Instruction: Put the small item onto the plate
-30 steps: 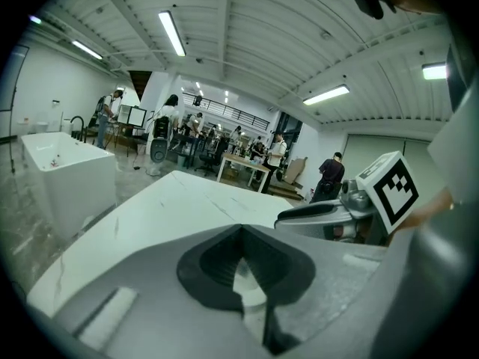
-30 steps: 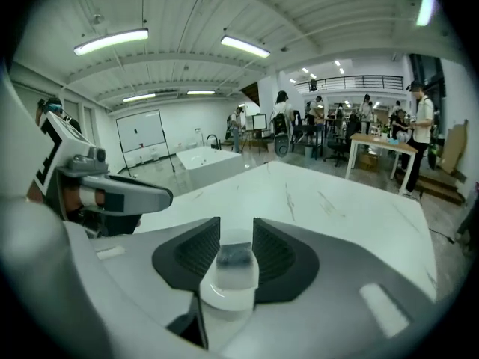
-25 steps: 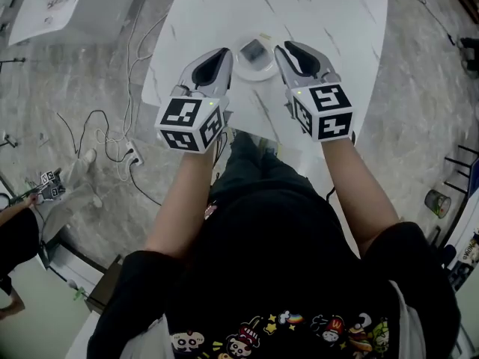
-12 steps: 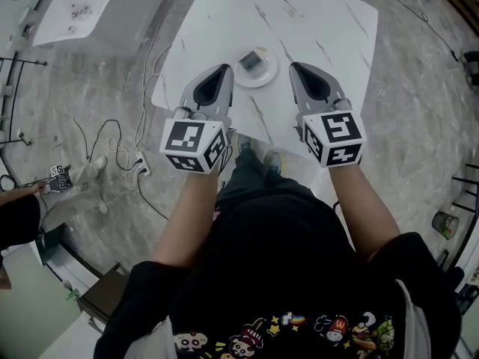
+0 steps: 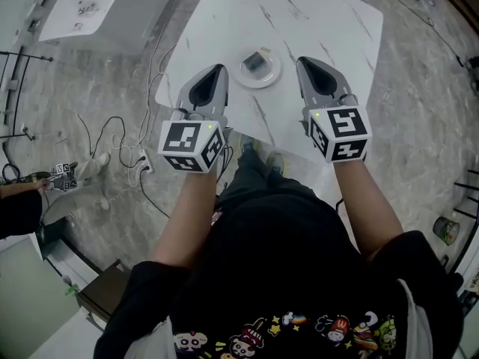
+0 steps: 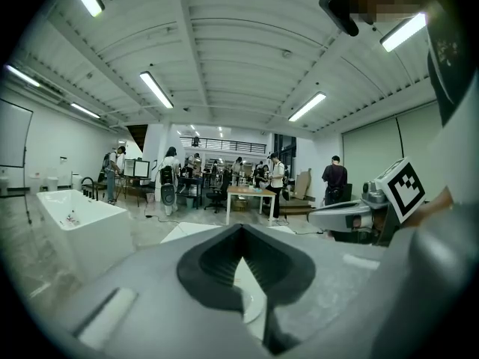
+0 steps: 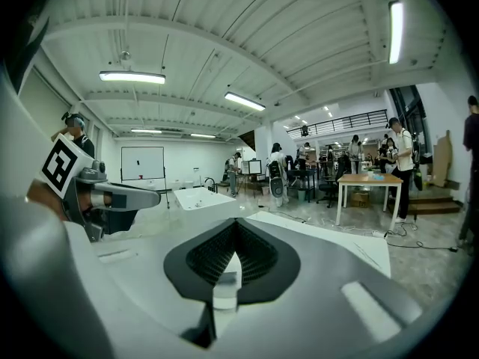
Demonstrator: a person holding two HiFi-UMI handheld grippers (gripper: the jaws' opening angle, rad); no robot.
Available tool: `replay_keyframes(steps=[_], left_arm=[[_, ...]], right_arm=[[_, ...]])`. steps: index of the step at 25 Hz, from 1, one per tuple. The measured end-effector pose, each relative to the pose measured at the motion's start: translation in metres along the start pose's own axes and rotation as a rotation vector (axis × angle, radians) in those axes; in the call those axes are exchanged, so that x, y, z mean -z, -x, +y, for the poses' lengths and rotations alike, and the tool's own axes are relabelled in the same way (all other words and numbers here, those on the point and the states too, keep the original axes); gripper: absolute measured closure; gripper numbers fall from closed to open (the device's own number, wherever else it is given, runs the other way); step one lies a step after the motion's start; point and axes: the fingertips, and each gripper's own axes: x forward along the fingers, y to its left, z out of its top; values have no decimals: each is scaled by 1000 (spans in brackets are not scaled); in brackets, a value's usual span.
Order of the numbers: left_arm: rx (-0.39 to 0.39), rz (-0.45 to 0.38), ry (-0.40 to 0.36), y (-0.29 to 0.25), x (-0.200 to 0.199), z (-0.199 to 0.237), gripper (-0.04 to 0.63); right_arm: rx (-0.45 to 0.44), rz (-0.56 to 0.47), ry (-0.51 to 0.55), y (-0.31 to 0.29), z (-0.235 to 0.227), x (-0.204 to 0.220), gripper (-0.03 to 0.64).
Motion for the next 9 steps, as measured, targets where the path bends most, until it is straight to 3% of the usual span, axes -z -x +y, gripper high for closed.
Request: replay_keyframes(steps=[9], left_arm=[[5, 8, 2, -12, -2, 13, 595]], right_arm=[[-6, 15, 14, -16, 0, -4, 598]])
